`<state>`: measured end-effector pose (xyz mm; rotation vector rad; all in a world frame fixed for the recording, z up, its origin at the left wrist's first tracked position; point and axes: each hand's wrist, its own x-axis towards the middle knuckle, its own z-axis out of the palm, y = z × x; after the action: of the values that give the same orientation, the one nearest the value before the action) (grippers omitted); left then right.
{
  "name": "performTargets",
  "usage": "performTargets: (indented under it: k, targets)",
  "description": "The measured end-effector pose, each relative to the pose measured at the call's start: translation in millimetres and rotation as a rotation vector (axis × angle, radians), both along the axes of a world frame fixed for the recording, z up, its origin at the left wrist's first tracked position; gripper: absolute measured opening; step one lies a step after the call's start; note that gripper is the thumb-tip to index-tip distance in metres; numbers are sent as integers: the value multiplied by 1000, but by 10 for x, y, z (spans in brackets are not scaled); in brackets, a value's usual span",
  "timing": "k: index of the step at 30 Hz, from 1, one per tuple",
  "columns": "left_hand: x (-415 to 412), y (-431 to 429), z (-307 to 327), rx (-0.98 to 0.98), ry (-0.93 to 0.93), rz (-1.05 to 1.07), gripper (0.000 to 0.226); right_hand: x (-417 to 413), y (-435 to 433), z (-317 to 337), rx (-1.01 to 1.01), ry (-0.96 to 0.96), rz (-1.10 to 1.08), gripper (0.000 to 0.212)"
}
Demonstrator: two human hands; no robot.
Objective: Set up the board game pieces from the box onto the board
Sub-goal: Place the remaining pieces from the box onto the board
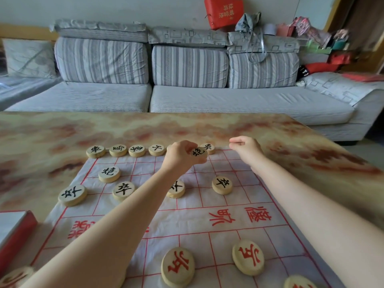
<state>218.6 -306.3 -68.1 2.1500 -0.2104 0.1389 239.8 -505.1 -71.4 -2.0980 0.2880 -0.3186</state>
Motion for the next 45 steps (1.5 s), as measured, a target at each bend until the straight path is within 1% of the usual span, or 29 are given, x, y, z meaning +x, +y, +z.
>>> performTargets:
  k: [3, 7, 12, 16, 18, 20, 21, 23, 25, 27, 31, 35, 40, 45]
  targets:
    - [-32, -283, 16, 46, 17, -74, 53, -99, -138, -78, 42, -17, -22, 23]
    - [-72, -639, -28, 116, 40, -161, 50, -180, -272, -213, 13, 14, -14, 25]
    - [-84, -830, -98, 185, 45, -161, 55, -207, -354, -247, 73, 1, -8, 23]
    - [-65, -840, -114, 250, 24, -149, 59, -235, -363, -282, 82, -18, 6, 23]
    - [-70, -826, -107, 255, 19, -156, 64, -239, -361, -270, 76, -9, 12, 23]
    - [-91, -787, -78, 219, 21, -147, 69, -250, -354, -240, 79, -5, 17, 23]
    - [-108, -753, -53, 186, 22, -140, 68, -264, -347, -218, 80, -8, 18, 23]
    - [-144, -635, 11, 130, 5, -125, 58, -313, -316, -163, 75, -29, 26, 24]
    - [-190, -437, 86, 121, -30, -102, 48, -388, -264, -86, 60, -47, 46, 26]
    - [-257, -169, 161, 123, -32, -81, 42, -499, -195, 11, 44, -40, 79, 28]
    - [-487, 483, 332, 101, -9, 0, 37, -795, -17, 231, 50, -11, 120, 34]
    - [-887, 1224, 510, 89, 0, 101, 34, -1155, 290, 476, 65, -3, 171, 31]
    - [-1493, 2225, 590, 112, 26, 267, 29, -1610, 902, 642, 56, 66, 329, 26]
    - [-2131, 3070, 472, 154, 88, 408, 28, -1990, 1680, 642, 55, 99, 514, 22]
